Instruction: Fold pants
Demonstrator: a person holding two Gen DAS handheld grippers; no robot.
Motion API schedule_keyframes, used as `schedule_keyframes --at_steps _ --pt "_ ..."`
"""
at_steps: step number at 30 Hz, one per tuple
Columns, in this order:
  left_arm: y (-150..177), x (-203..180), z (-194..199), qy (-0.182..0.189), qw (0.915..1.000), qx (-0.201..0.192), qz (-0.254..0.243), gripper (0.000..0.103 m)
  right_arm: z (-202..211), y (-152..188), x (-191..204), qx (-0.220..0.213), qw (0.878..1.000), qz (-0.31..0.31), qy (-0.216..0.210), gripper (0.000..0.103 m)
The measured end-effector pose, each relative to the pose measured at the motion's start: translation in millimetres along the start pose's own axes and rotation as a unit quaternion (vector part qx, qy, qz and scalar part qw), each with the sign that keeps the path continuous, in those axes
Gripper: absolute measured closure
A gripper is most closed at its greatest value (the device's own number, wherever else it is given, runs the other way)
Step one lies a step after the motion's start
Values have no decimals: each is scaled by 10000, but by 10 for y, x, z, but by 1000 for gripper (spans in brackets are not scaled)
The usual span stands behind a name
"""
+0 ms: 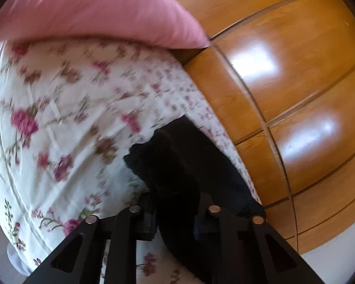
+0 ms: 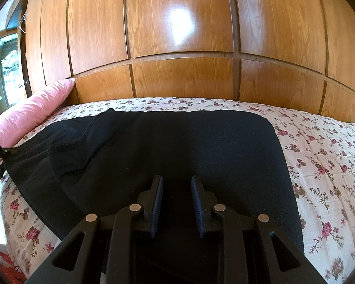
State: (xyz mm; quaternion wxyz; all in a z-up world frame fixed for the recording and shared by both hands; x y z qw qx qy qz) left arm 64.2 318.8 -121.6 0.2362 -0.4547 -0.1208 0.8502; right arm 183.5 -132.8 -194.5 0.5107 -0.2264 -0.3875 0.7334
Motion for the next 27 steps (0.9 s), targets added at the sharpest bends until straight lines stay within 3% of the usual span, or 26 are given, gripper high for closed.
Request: schedule_keyframes --at_steps 3,8,14,22,27 --pt "-67 -379 155 100 9974 -264 -666 87 -1 0 -1 -1 10000 0 -1 78" --pt "-72 -1198 402 720 9835 -531 -1575 87 0 1 0 -2 10000 -1 -5 78" --pt "73 -1941 570 1401 9641 -484 -2201 87 2 -3 -8 -4 10000 -2 -3 78" --pt "568 -2885 658 2221 9217 -167 -3177 87 2 -1 -6 -5 10000 -3 -3 78" --pt "982 -3258 636 2547 8981 128 -3583 87 1 1 -6 -6 10000 -1 -2 78"
Point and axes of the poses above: each gripper's, at about its wrist camera, not at the fingertips, and z roughly against the way its jaws point, x to its left, y to its underside, the point moved 10 cm from there along -z, roughly the way its jaws point, and after that the axes turned 4 degrees about x, right-handed, at the moved point
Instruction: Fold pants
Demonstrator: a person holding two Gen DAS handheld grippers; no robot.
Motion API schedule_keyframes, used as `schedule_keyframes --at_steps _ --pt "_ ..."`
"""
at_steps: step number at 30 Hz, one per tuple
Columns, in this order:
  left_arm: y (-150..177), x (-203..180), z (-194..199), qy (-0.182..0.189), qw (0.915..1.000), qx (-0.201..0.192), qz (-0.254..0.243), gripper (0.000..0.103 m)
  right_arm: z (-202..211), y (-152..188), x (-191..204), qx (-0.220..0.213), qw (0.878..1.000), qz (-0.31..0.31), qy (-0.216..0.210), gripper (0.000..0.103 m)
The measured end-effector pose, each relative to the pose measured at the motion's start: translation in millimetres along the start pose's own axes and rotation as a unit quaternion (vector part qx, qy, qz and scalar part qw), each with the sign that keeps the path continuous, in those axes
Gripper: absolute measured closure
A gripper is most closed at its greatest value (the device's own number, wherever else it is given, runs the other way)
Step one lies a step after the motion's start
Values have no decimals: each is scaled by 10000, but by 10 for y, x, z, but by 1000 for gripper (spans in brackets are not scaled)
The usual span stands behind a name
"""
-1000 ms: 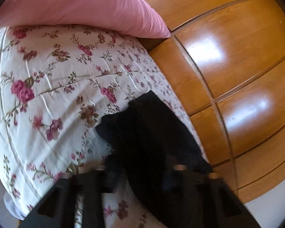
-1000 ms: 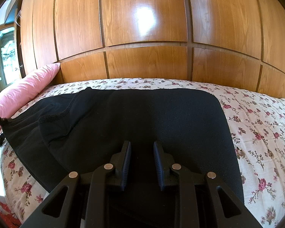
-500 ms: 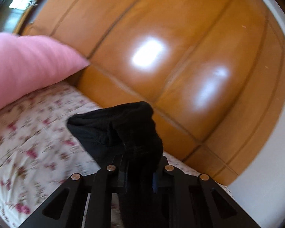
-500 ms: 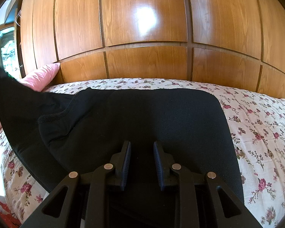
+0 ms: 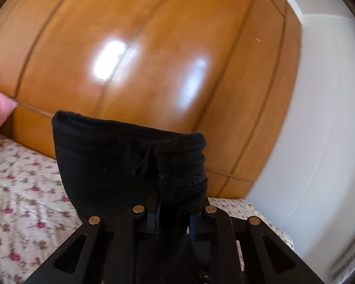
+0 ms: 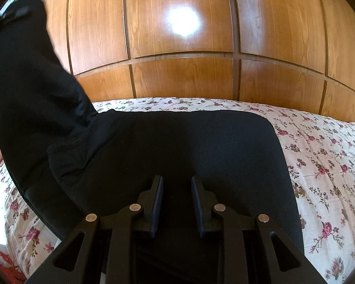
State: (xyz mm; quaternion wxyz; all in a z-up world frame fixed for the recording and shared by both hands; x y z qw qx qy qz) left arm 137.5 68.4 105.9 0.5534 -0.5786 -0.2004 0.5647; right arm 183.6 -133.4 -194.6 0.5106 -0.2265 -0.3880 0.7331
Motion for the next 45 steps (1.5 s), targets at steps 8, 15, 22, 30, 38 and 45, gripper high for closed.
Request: schedule_keyframes --at_steps 8,15,22,30,38,45 --pt "451 -602 -487 697 9929 823 -500 87 2 -9 -10 10 10000 -49 -45 78" --pt "837 -818 -784 868 9854 1309 -660 87 -8 -69 -65 290 9984 -336 -349 71" --pt "1074 -838 -988 926 9822 1572 -444 87 154 -136 -256 486 9974 -431 -308 54" --pt "1325 -1056 -1279 890 9742 1881 -877 86 406 -58 -756 458 9743 -1992 -943 51" --pt "1986 -1146 -1681 417 9503 2460 -1864 86 504 -27 -1111 175 9572 -2774 -808 44" --pt "2246 -1281 -1494 450 9412 2419 -2314 57 521 -86 -1037 150 9565 -2746 -970 44"
Point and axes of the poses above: each gripper's, at about its wrist camera, not at the fingertips, and z roughly against the way its jaws point, x to its left, y to its underside, the point moved 10 cm from there along -z, roughly the way its jaws point, and after that the axes turned 4 degrees about x, right-handed, at the moved point
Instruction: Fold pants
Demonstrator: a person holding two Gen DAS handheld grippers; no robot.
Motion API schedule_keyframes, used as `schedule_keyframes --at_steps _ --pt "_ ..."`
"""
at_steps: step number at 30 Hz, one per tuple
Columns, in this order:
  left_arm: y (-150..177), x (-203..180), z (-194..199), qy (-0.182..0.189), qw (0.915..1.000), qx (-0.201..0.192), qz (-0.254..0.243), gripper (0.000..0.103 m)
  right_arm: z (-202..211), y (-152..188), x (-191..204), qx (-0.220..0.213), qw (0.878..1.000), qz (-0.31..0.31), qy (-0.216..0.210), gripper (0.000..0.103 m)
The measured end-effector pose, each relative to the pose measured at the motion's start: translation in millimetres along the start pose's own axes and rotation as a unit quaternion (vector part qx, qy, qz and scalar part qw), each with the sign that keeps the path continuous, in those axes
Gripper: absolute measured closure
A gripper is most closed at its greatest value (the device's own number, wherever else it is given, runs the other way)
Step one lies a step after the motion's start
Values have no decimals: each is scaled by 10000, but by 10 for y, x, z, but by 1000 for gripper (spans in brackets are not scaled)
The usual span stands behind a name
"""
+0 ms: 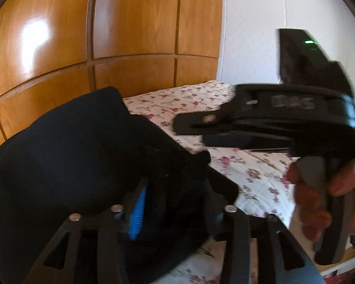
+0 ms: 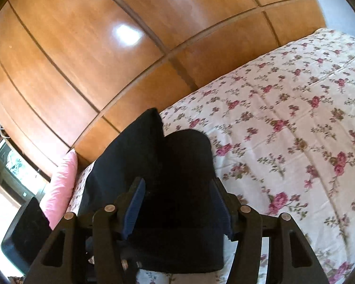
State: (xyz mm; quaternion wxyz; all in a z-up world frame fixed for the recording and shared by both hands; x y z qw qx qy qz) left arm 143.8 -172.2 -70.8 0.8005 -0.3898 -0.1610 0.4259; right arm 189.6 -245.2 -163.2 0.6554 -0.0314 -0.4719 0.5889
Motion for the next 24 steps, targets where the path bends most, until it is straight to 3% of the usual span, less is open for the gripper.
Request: schedule_keyframes --at_steps 3,6,9,13,16,20,22,24 --pt "75 -104 166 311 9992 -205 -135 52 -51 76 53 136 9998 10 -110 44" --pt "183 -134 401 386 9982 -308 -329 52 -90 112 137 183 9995 147 -202 44" --pt "186 -34 631 93 9973 -610 -398 52 -138 65 208 153 9991 372 -168 43" --pt "-12 341 891 -193 9937 -1095 164 52 -342 -71 216 256 9986 467 -35 40" --pt "-72 807 980 -694 9875 -1229 701 51 -527 -119 213 474 9980 417 -24 40" --pt "199 1494 887 -1341 9746 -808 1600 49 -696 -114 282 667 9971 213 -309 38" --pt "395 1662 860 -1454 9697 -595 1869 49 -743 -42 372 802 9947 121 -631 38" --pt "518 1724 896 -1448 9677 -593 1975 49 -740 12 393 724 9958 289 -475 52"
Point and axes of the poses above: each gripper's, at about its wrist camera, not at the fingertips, and z roughly against the way its jaws point, x to its left, y to its underside, the point moved 10 cm from there along -z, roughly the way its jaws point, and after that the axes turned 4 degrees about x, right-handed, at the moved point
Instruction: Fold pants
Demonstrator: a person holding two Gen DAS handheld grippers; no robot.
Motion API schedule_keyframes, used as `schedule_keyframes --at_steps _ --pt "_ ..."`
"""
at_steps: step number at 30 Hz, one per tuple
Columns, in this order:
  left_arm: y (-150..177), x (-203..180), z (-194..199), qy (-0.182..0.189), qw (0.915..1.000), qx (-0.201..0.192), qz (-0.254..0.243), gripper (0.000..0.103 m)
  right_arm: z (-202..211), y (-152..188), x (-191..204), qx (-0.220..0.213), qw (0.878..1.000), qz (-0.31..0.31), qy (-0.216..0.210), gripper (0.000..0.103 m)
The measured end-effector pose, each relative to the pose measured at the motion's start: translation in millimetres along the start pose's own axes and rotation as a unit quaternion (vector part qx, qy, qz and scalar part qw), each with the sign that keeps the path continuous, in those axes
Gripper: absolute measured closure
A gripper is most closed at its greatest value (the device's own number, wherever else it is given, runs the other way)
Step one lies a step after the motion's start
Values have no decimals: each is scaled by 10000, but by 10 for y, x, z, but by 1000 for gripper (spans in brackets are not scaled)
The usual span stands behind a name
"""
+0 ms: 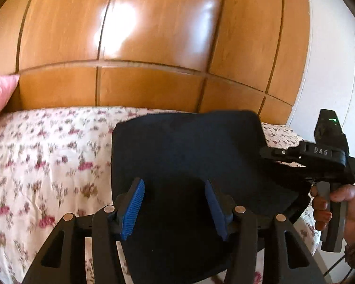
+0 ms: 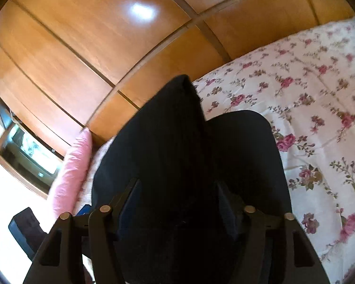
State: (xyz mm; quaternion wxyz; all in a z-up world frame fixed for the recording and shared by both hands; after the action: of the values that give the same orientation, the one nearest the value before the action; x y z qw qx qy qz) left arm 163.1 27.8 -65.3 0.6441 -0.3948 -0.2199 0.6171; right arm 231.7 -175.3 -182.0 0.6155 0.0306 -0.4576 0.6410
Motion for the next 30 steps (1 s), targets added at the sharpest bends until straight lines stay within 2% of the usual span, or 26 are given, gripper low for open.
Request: schedule_keyframes --at_steps 1,2,6,9,12,14,15,16,18,19,20,22,23,24,25,26,28,30 --pt "16 -13 18 -48 10000 -48 -49 49 7 20 -9 -20 9999 72 144 77" --pt "15 -36 43 -61 9999 -92 -118 49 31 37 -16 -22 9998 69 168 85" --pt "-88 -159 152 97 9989 -377 -279 49 346 -114 74 -410 9987 -142 -257 90" --pt "-207 -235 223 150 9974 -618 -345 49 617 -274 257 -725 9967 120 -332 92" --pt "-275 -274 237 152 9970 -654 -395 48 813 -401 420 -985 9939 332 -365 95" --pt "-250 -262 139 17 9977 -490 -473 47 913 -452 404 -1147 9924 338 -283 102" --pt "-220 -248 76 -37 9981 -375 -482 47 934 -460 358 -1163 9924 322 -254 102" --pt "-167 -231 -14 -84 9986 -188 -484 47 914 -439 285 -1102 9933 308 -150 102" --pt "-2 -199 -223 -115 9987 194 -464 46 761 -312 36 -786 9960 211 359 102" --pt "51 -185 -268 -175 9983 263 -492 46 649 -207 -45 -549 9972 208 456 101" --pt "75 -184 -264 -232 9980 168 -555 46 528 -60 -98 -276 9982 235 482 98" --pt "103 -209 -225 -221 9977 34 -634 43 451 57 -127 -175 9978 319 553 97" --pt "116 -209 -220 -226 9976 8 -655 43 452 73 -118 -242 9976 371 539 91" --pt "121 -206 -219 -221 9976 -14 -661 43 463 64 -119 -313 9974 374 529 81" --pt "130 -199 -219 -203 9976 -43 -668 43 478 39 -144 -377 9971 313 579 51" --pt "147 -195 -216 -178 9976 -52 -670 43 516 -13 -193 -509 9965 170 634 32" --pt "171 -177 -205 -143 9978 -88 -636 43 582 -98 -220 -732 9965 -49 397 32" --pt "186 -179 -188 -152 9977 -152 -649 43 552 -127 -231 -650 9976 -124 180 32"
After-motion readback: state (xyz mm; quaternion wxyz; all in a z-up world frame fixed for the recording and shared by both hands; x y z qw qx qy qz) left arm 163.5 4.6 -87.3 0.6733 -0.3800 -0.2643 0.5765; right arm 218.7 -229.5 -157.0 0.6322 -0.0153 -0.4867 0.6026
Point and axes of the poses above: each gripper's, at about its wrist camera, not at the fingertips, and z roughly against the way its jaws point, x to its left, y to its underside, the point moved 10 cm from there along -z, roughly the way its jaws point, and after that the axes turned 4 degrees about x, right-handed, at the moved point
